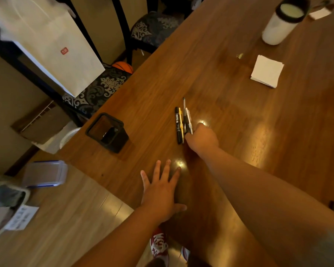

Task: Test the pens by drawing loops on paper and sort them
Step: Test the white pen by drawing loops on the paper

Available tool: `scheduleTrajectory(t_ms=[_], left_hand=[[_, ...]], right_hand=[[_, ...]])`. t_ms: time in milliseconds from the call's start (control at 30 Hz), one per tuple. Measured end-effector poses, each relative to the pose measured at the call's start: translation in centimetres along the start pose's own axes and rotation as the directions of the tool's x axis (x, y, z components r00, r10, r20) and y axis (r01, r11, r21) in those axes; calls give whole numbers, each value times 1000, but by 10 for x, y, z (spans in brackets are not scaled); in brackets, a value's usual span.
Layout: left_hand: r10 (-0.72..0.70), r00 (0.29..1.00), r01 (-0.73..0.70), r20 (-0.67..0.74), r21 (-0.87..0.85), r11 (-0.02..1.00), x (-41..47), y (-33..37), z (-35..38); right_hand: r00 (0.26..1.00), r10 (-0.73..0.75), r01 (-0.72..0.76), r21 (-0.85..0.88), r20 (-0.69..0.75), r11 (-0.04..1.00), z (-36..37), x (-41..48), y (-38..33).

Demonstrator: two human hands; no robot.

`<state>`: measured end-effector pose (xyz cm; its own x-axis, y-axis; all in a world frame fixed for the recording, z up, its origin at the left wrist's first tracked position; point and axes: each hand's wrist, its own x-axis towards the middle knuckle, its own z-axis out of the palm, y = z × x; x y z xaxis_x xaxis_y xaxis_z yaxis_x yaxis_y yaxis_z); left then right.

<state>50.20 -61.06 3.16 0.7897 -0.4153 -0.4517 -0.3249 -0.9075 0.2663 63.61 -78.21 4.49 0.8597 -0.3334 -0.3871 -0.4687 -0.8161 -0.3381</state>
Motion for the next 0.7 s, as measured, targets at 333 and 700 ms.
scheduleTrajectory(t_ms=[333,700], left_hand=[[9,999,-8,-43,22,1000,0,-3,11],[70,997,-70,9,-16,997,-24,25,12]], right_hand=[[999,43,-41,142,-9,989,-5,-11,11],[952,138,-306,857,273,415,-32,-174,128]])
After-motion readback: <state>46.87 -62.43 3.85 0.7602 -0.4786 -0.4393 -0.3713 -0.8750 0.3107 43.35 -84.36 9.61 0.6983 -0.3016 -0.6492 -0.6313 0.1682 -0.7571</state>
